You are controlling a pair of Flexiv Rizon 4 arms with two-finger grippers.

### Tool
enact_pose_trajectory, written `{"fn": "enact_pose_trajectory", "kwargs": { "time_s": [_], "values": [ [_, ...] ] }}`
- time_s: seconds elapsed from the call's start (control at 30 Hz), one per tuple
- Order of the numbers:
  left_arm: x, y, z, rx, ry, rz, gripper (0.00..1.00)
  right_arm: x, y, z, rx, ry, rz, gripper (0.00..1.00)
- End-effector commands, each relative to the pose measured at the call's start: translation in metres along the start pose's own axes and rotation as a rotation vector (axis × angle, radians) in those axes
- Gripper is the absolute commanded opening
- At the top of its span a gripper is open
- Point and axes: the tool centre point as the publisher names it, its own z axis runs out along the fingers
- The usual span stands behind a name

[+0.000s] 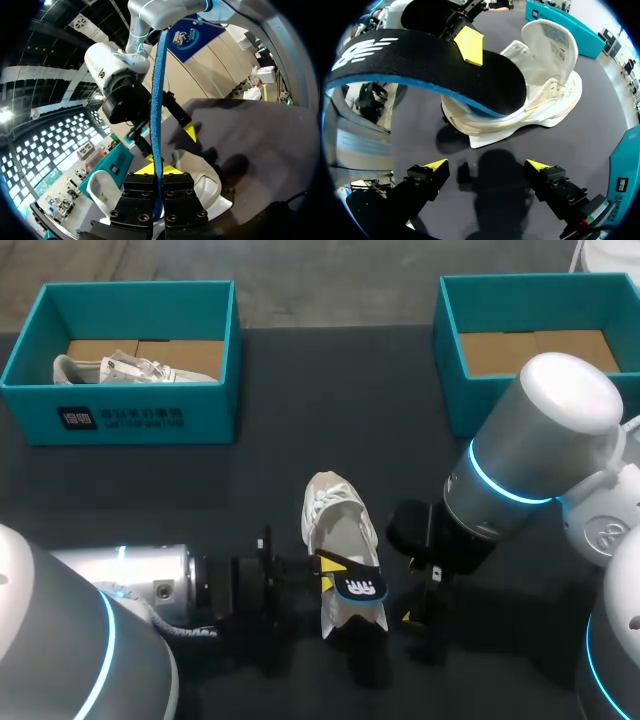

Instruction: Take the shoe out of the shoebox, open the shoe tongue, remove and reinsert the insole, then place the shoe into the shoebox

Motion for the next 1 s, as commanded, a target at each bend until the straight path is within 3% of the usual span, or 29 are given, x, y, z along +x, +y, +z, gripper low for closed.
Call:
{"fn": "enact_pose_trajectory", "kwargs": {
  "time_s": [0.03, 0.73, 1.0],
  "values": [
    [-0.002, 0.004, 0.006, -0.010, 0.003, -0.002, 0.00, 0.001, 0.001, 0.002, 0.002, -0.003, 0.001, 1.00],
    [-0.007, 0.016, 0.006, -0.070, -0.027, 0.031, 0.00, 0.001, 0.001, 0.002, 0.002, -0.003, 0.001, 1.00],
    [-0.009, 0.020, 0.004, -0.141, -0.004, 0.051, 0.00, 0.001, 0.001, 0.002, 0.002, -0.003, 0.001, 1.00]
  ]
}}
